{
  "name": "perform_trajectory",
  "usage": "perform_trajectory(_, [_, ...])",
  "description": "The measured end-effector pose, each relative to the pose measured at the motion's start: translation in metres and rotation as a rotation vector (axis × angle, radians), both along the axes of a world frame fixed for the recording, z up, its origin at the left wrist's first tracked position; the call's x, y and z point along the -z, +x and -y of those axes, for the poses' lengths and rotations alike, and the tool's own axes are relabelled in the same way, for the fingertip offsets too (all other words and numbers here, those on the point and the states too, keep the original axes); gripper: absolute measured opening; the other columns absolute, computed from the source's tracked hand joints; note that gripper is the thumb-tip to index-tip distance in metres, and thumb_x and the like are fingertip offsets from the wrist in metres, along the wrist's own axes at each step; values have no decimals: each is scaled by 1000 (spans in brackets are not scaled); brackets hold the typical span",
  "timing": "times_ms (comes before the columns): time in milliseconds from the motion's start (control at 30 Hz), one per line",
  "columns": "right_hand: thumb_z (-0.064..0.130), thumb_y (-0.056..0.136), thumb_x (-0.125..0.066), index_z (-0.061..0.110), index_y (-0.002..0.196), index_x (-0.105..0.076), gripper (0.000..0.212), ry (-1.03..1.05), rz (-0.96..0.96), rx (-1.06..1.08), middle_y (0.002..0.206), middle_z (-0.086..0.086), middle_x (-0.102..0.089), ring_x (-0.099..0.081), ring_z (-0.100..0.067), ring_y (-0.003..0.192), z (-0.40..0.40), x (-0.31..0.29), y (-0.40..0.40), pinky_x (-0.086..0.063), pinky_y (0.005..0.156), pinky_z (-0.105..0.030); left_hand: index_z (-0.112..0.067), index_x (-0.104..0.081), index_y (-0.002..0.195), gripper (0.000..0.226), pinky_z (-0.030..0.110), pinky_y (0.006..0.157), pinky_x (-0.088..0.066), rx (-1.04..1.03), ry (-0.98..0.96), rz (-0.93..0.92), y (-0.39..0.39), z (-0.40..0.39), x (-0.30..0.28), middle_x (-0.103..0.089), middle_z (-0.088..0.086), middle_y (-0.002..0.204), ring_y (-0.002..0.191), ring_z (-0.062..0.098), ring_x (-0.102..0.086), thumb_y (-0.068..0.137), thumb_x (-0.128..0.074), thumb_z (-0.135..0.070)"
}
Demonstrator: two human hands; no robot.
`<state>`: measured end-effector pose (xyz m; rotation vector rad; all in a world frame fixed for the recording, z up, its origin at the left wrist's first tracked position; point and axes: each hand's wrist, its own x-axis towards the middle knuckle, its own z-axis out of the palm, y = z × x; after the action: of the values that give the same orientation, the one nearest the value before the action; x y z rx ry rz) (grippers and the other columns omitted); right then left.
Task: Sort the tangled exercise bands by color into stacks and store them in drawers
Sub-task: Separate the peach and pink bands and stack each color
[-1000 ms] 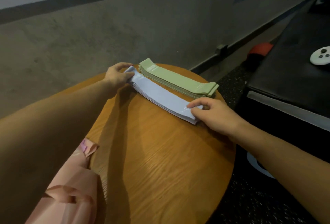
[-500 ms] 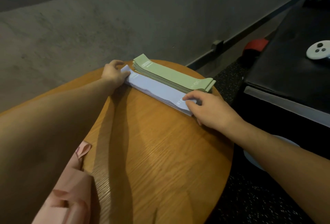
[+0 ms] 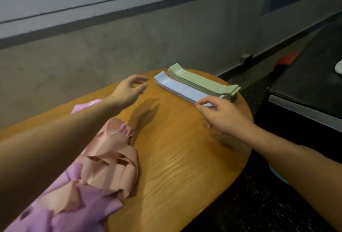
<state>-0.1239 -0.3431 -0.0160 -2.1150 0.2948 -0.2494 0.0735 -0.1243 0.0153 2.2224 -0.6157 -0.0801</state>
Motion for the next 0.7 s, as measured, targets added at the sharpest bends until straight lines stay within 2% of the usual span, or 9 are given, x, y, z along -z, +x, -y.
perform_trajectory(100, [34,99,-58,34,105,-65,10,-7,-49,-76,74,0,-71,-66,-13,66,-27,-6,-5,-57,67,-32,-21,-64,122,21,20,74,-51,23,14,25,-34,-40,-2,-66,2,116,97,18,-65,101,-59,-22])
perform_trajectory(167, [35,99,-57,34,106,-67,12,-16,-93,-124,74,-2,-71,-64,-13,65,-46,-12,-9,-54,62,-30,-22,-64,116,17,11,71,-51,39,11,19,-57,-68,0,-66,2,112,94,14,-64,100,-59,-16])
perform_trajectory(267, [32,101,-56,33,105,-67,12,-21,-133,-192,73,-2,-68,-56,-13,60,-73,-22,-15,-45,48,-25,-27,-64,109,21,17,87,-50,26,11,83,-89,-111,4,-68,-1,108,96,7,-64,98,-61,-10])
perform_trajectory(333, [31,101,-56,32,106,-67,12,-17,-128,-229,73,-2,-66,-54,-12,60,-92,-25,-18,-43,46,-23,-29,-65,110,23,20,90,-48,1,9,110,-108,-138,9,-68,-14,108,100,-3,-63,98,-61,-10])
perform_trajectory(400, [32,101,-56,32,107,-67,12,-31,-124,-271,74,-1,-66,-55,-11,60,-110,-27,-19,-43,46,-22,-32,-65,108,24,17,88,-47,-41,6,121,-129,-164,17,-66,-23,108,101,-10,-60,97,-61,-11])
perform_trajectory(533, [28,100,-57,29,105,-69,13,-53,-90,-344,82,-4,-68,-56,-14,66,-147,-26,-18,-43,47,-19,-35,-64,107,23,6,90,-40,-101,47,169,-164,-207,39,-62,-24,112,106,-16,-53,96,-60,-15])
perform_trajectory(567, [25,99,-58,27,104,-70,13,-56,-62,-354,86,-6,-70,-57,-14,69,-155,-24,-16,-43,49,-17,-33,-65,108,21,7,92,-40,-116,73,173,-170,-214,44,-60,-25,114,108,-13,-54,98,-59,-16])
perform_trajectory(633, [21,97,-62,22,102,-72,12,-49,-16,-375,96,-5,-72,-60,-13,75,-169,-20,-13,-45,57,-13,-32,-67,110,19,23,93,-50,-141,55,128,-179,-223,58,-60,-29,113,106,0,-62,99,-56,-21])
perform_trajectory(700, [19,95,-64,21,99,-73,10,-46,6,-391,99,-2,-71,-63,-15,83,-182,-16,-8,-48,66,-16,-34,-67,105,19,35,84,-57,-161,9,95,-184,-224,67,-64,-24,105,94,7,-68,99,-53,-23])
